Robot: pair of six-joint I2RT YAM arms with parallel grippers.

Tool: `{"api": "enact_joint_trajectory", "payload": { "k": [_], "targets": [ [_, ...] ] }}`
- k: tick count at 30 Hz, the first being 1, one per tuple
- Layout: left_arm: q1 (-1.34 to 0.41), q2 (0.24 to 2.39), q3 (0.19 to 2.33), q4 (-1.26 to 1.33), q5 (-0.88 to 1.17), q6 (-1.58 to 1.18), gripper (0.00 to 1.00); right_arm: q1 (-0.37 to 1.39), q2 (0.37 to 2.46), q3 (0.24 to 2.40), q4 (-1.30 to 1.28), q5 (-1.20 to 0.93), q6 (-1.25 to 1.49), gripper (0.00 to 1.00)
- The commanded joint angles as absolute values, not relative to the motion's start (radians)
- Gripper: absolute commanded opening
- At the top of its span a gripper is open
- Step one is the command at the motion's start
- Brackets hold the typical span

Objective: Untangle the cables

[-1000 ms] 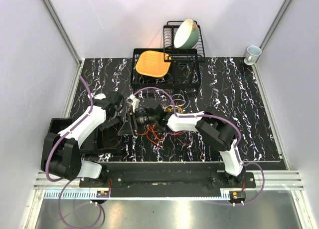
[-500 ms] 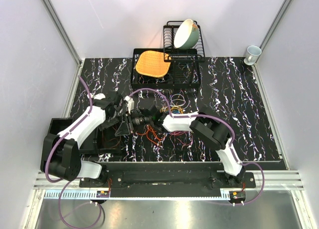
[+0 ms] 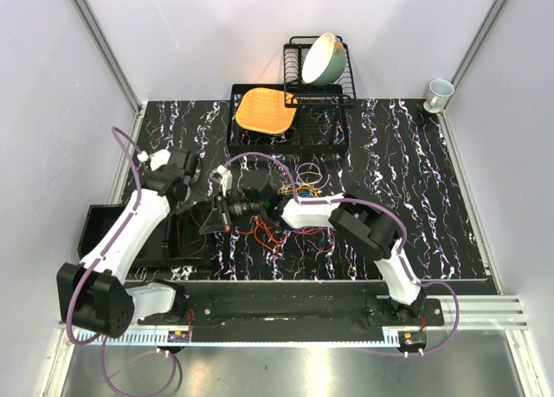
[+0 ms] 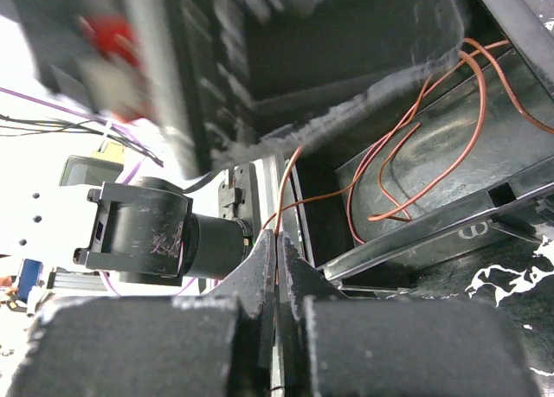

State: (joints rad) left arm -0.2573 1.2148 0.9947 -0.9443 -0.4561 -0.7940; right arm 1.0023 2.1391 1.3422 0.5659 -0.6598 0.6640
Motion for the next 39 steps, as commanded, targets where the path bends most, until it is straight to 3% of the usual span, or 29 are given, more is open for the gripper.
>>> {"api": "enact_joint_trajectory", "payload": {
  "k": [1,5,6,7,14,23,24,33,35,37,39],
  "targets": [
    [-0.245,1.154,1.080,-0.983,-0.476,-0.767,0.99,1.014,2.122,1.347,0.635,-0.675,0.667,0.00],
    [-0.242,1.108,1.088,-0.985,-0.440,-0.746,0.94,1.012,2.118,1.339,0.637,-0.672,0.664,0.00],
    [-0.244,1.088,1.085,-0.986,-0.436,-0.741,0.90,1.015,2.117,1.339,0.638,-0.672,0.664,0.00],
    [-0.244,1.077,1.075,-0.985,-0.422,-0.738,0.78,1.014,2.117,1.338,0.638,-0.672,0.663,0.00],
    [-0.244,1.020,0.974,-0.922,-0.284,-0.700,0.59,1.014,2.108,1.328,0.644,-0.672,0.654,0.00],
    [-0.242,1.037,0.902,-0.853,-0.184,-0.678,0.54,1.014,2.108,1.327,0.644,-0.675,0.652,0.00],
    [-0.244,1.040,0.899,-0.848,-0.178,-0.677,0.45,1.014,2.108,1.328,0.644,-0.673,0.649,0.00],
    [-0.242,1.048,0.891,-0.845,-0.176,-0.683,0.15,1.014,2.111,1.331,0.641,-0.673,0.647,0.00],
    [-0.242,1.051,0.890,-0.845,-0.181,-0.683,0.00,1.014,2.112,1.333,0.641,-0.675,0.647,0.00],
    [-0.242,1.055,0.890,-0.844,-0.192,-0.683,0.00,1.014,2.111,1.333,0.640,-0.673,0.646,0.00],
    [-0.245,1.063,0.890,-0.847,-0.204,-0.683,0.00,1.014,2.106,1.333,0.623,-0.670,0.643,0.27]
  ]
}}
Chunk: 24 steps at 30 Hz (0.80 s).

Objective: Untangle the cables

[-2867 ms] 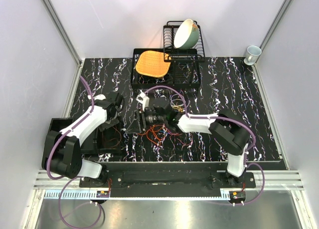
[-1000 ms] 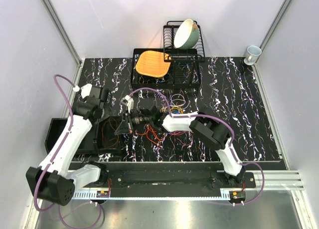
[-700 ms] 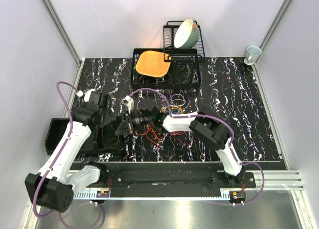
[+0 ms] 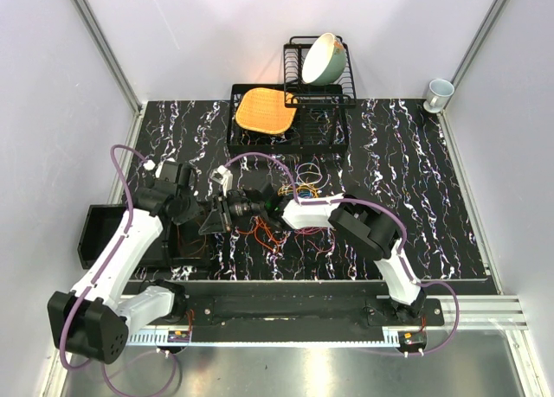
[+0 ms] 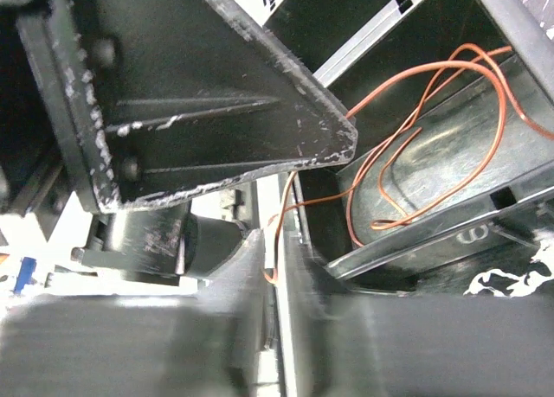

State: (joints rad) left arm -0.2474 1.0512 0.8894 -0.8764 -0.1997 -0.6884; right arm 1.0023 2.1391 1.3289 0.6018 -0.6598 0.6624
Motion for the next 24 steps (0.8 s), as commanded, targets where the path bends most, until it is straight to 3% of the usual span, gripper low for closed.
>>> {"api": "enact_joint_trajectory", "payload": {
  "k": [1,2,4,15,24],
  "targets": [
    [-0.244,1.066,0.891,-0.850,-0.233,-0.684,0.00,1.012,2.100,1.332,0.614,-0.660,0.638,0.47],
    [-0.244,1.075,0.896,-0.860,-0.257,-0.696,0.00,1.012,2.094,1.327,0.606,-0.651,0.632,0.68],
    [-0.244,1.091,0.914,-0.894,-0.339,-0.706,0.00,1.009,2.062,1.309,0.568,-0.615,0.611,0.76],
    [-0.245,1.224,0.914,-0.896,-0.497,-0.838,0.00,0.807,1.795,1.048,0.542,-0.516,0.653,0.77],
    [-0.285,1.341,0.882,-0.769,-0.514,-0.873,0.00,0.795,1.698,0.988,0.492,-0.465,0.591,0.77]
  ]
}}
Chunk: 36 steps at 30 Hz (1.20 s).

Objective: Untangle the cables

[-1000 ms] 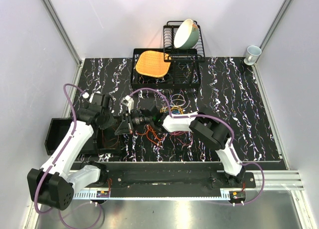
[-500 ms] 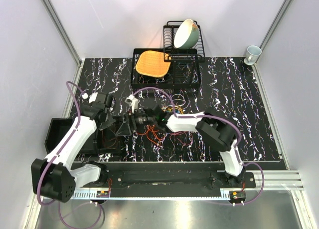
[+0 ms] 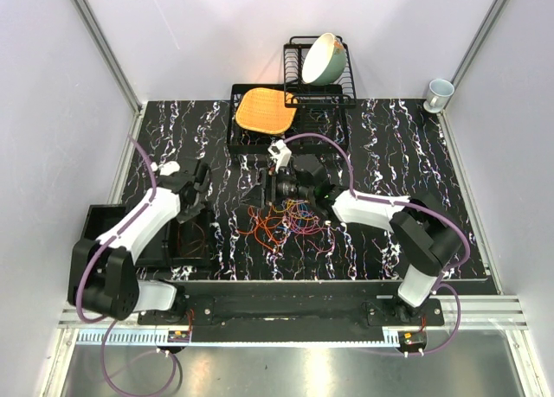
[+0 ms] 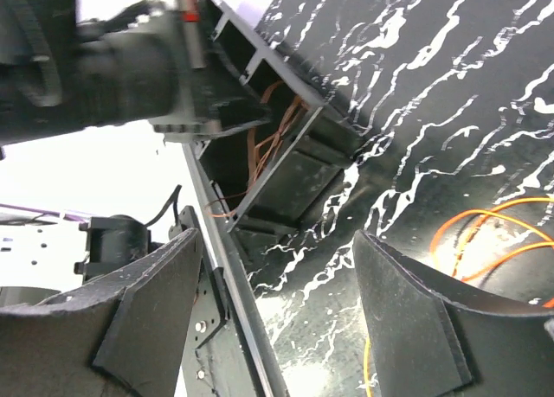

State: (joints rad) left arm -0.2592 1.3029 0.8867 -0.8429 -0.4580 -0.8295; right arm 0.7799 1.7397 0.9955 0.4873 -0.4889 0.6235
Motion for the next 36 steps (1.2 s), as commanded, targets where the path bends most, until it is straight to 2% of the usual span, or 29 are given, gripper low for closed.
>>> {"api": "enact_joint_trajectory", "payload": {
  "k": [1,10,18,21,22,25,26,27,36],
  "targets": [
    [-0.299,1.365,0.884,-0.769,-0.521,-0.896,0.00,0.795,1.700,0.989,0.494,-0.466,0.591,0.77],
    [-0.353,1.505,0.934,-0.853,-0.664,-1.046,0.00,0.792,1.701,0.983,0.508,-0.474,0.591,0.76],
    [-0.383,1.497,0.946,-0.861,-0.690,-1.074,0.00,0.795,1.713,0.979,0.532,-0.489,0.595,0.76],
    [-0.393,1.467,0.948,-0.848,-0.687,-1.048,0.11,0.793,1.715,0.980,0.535,-0.489,0.597,0.76],
    [-0.393,1.460,0.950,-0.848,-0.686,-1.036,0.20,0.793,1.713,0.980,0.535,-0.489,0.597,0.76],
    [-0.393,1.437,0.951,-0.851,-0.683,-1.019,0.37,0.793,1.715,0.980,0.537,-0.489,0.597,0.76],
    [-0.393,1.431,0.950,-0.851,-0.677,-1.014,0.48,0.793,1.717,0.980,0.537,-0.489,0.595,0.76],
    [-0.393,1.421,0.950,-0.853,-0.676,-1.009,0.51,0.793,1.715,0.979,0.537,-0.488,0.597,0.76],
    [-0.393,1.364,0.969,-0.888,-0.680,-0.985,0.65,0.793,1.713,0.976,0.538,-0.489,0.594,0.76]
  ]
}}
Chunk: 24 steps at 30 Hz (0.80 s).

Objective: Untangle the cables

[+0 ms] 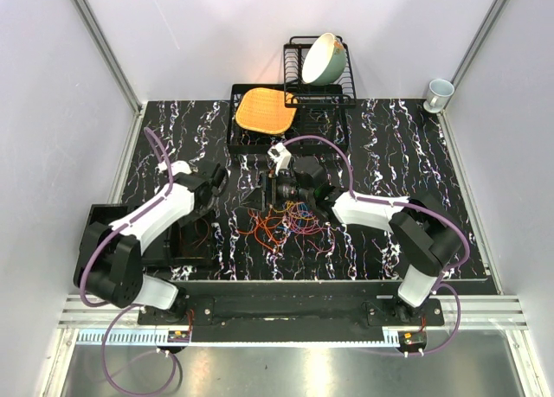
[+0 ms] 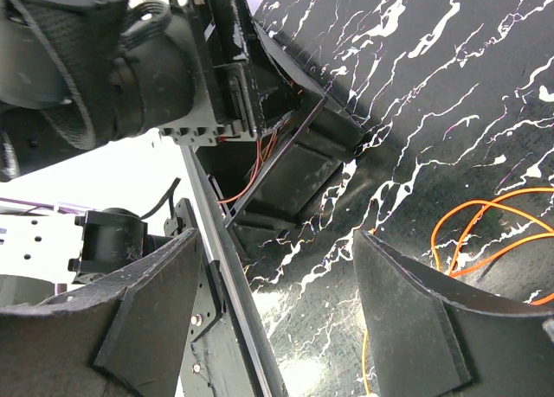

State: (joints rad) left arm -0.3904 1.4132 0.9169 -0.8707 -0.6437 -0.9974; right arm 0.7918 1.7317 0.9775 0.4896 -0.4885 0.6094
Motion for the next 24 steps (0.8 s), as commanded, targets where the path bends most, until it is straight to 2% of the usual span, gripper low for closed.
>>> {"api": "enact_joint_trajectory", "payload": {
  "k": [1,2,3,6,15,19,24],
  "targets": [
    [-0.393,1.361,0.974,-0.905,-0.684,-0.983,0.68,0.793,1.713,0.974,0.538,-0.489,0.592,0.76],
    [-0.393,1.348,0.982,-0.913,-0.689,-0.982,0.71,0.793,1.712,0.974,0.537,-0.488,0.592,0.76],
    [-0.393,1.341,0.998,-0.925,-0.693,-0.979,0.78,0.793,1.713,0.974,0.537,-0.488,0.591,0.77],
    [-0.393,1.298,1.031,-0.957,-0.701,-0.963,0.88,0.793,1.707,0.973,0.529,-0.476,0.584,0.77],
    [-0.486,1.206,1.135,-0.991,-0.709,-0.822,0.95,0.784,1.655,0.968,0.425,-0.324,0.580,0.77],
    [-0.564,1.221,1.157,-0.957,-0.663,-0.758,0.99,0.778,1.600,0.991,0.266,-0.085,0.580,0.78],
    [-0.667,1.281,1.181,-0.859,-0.585,-0.689,0.99,0.752,1.488,1.023,0.021,0.190,0.607,0.90]
  ]
}}
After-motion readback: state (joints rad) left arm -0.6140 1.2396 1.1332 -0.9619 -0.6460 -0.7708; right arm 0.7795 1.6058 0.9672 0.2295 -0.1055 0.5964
